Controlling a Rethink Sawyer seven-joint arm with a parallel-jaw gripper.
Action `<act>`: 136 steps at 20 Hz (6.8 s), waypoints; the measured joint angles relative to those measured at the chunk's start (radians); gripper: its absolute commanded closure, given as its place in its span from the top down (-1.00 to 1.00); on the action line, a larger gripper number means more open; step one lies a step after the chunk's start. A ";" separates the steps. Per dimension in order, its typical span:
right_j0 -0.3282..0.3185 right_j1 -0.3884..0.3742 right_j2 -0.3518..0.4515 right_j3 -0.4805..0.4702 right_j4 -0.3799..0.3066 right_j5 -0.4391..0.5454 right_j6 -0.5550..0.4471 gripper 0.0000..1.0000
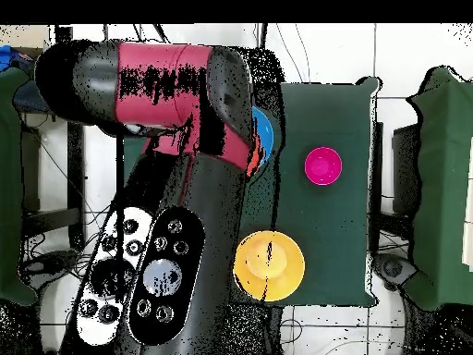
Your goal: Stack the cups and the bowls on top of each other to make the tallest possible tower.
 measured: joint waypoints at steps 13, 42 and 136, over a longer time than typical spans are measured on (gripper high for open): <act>-0.172 -0.019 0.190 -0.056 0.003 0.022 -0.232 -1.00; -0.218 0.160 0.252 -0.363 -0.017 0.246 -0.299 -1.00; -0.065 0.239 0.011 -0.264 -0.034 0.179 -0.299 -1.00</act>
